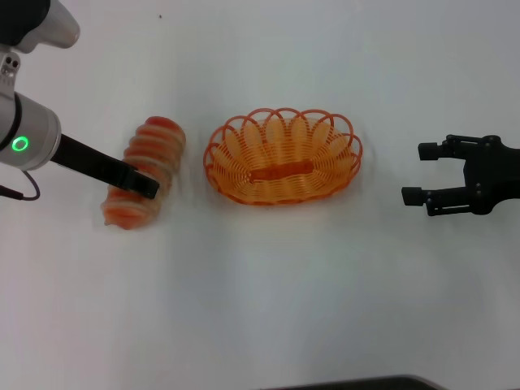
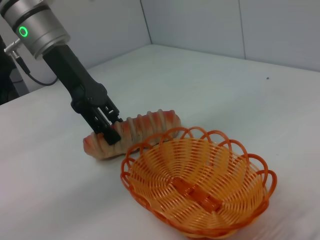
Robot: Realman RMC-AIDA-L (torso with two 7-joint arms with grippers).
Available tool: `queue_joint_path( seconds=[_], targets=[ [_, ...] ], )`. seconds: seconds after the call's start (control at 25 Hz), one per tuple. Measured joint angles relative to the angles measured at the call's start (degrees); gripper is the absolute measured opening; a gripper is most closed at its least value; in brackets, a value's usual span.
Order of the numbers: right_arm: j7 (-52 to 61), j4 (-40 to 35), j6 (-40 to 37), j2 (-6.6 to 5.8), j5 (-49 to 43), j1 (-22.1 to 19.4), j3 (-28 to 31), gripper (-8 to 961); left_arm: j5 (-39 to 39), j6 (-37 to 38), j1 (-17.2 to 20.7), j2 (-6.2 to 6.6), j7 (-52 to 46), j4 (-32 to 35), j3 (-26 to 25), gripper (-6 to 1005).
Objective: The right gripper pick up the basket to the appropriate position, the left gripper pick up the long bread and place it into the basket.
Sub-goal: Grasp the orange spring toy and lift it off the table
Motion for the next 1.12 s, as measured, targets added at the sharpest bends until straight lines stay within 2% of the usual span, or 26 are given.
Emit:
queue_joint_path(
  seconds=[0.92, 1.04, 1.12],
  targets=[
    [0.0, -0.2, 0.8, 0.0, -0.9, 0.3, -0.6, 927, -0.2, 1.6, 0.4, 0.27, 0.7, 2.2, -0.6, 462],
    [0.0, -0.2, 0.8, 0.0, -0.9, 0.3, -0.8, 927, -0.5, 2.2, 0.2, 0.43, 3.6, 2.9, -2.8, 437],
    [0.0, -0.2, 0.8, 0.0, -0.9, 0.3, -0.8, 927, -0.9, 3.7, -0.6, 0.45, 8.9, 4.0, -6.9, 405]
  ],
)
